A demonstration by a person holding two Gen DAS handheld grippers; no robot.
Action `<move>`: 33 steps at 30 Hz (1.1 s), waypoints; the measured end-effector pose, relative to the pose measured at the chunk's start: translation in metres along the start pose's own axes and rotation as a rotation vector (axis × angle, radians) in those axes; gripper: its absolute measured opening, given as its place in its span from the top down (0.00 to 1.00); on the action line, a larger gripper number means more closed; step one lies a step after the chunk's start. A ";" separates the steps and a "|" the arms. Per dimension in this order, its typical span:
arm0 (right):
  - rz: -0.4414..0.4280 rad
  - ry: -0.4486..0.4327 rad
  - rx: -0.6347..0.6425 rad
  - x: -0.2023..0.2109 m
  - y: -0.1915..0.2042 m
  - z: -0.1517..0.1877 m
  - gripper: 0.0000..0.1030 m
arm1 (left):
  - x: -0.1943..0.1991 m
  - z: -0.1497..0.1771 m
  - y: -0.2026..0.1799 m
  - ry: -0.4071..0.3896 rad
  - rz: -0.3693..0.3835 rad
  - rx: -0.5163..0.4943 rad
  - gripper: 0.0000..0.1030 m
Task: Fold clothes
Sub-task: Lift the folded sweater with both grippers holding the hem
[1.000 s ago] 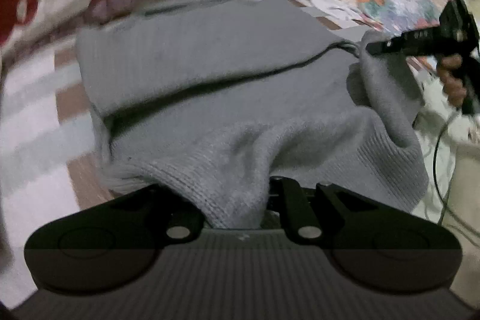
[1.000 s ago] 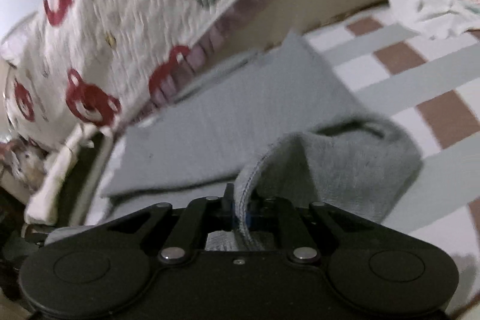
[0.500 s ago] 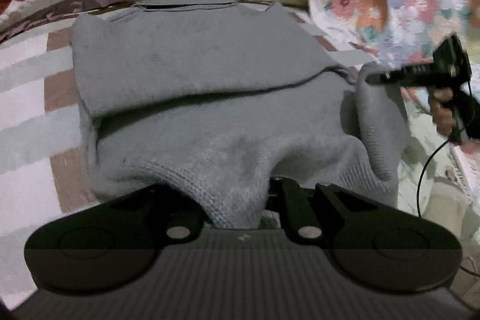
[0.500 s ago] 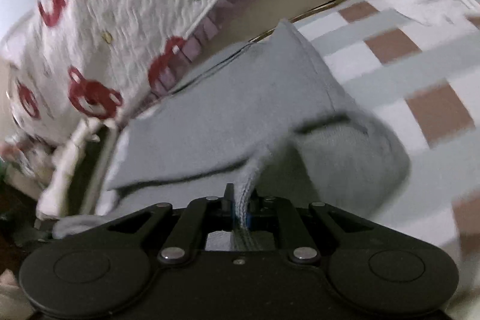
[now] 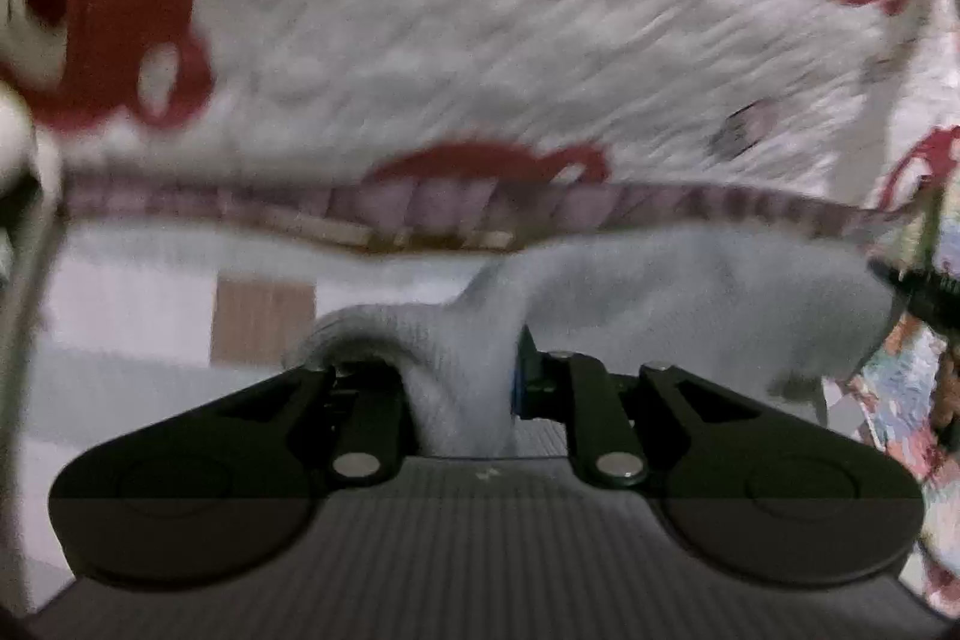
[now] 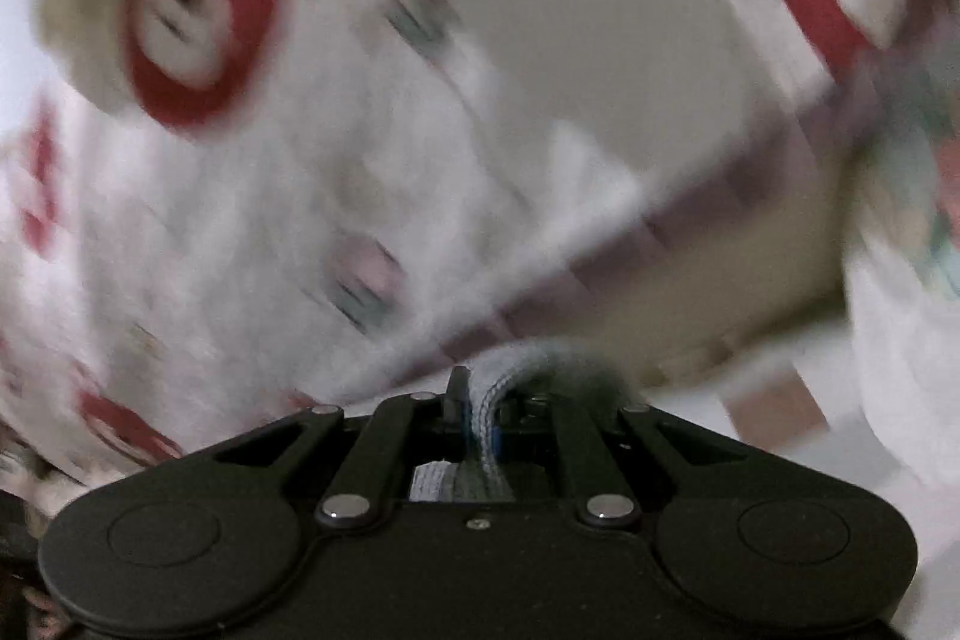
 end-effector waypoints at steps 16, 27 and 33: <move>0.082 0.080 -0.142 -0.042 -0.043 0.048 0.61 | -0.046 0.007 0.040 0.001 -0.112 -0.067 0.88; 0.029 0.111 -0.193 -0.024 -0.053 0.082 0.54 | -0.051 -0.007 -0.014 -0.066 -0.250 -0.379 0.92; -0.007 0.148 -0.188 -0.027 -0.050 0.091 0.54 | -0.067 -0.017 -0.020 -0.092 -0.271 -0.413 0.92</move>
Point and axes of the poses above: each gripper's, at about its wrist camera, not at the fingertips, and x roughly against the way its jaws point, y to its left, z to its underside, the point moved 2 cm from there along -x, roughly the way its jaws point, and after that the axes turned 14 degrees about x, right-handed, at the moved point
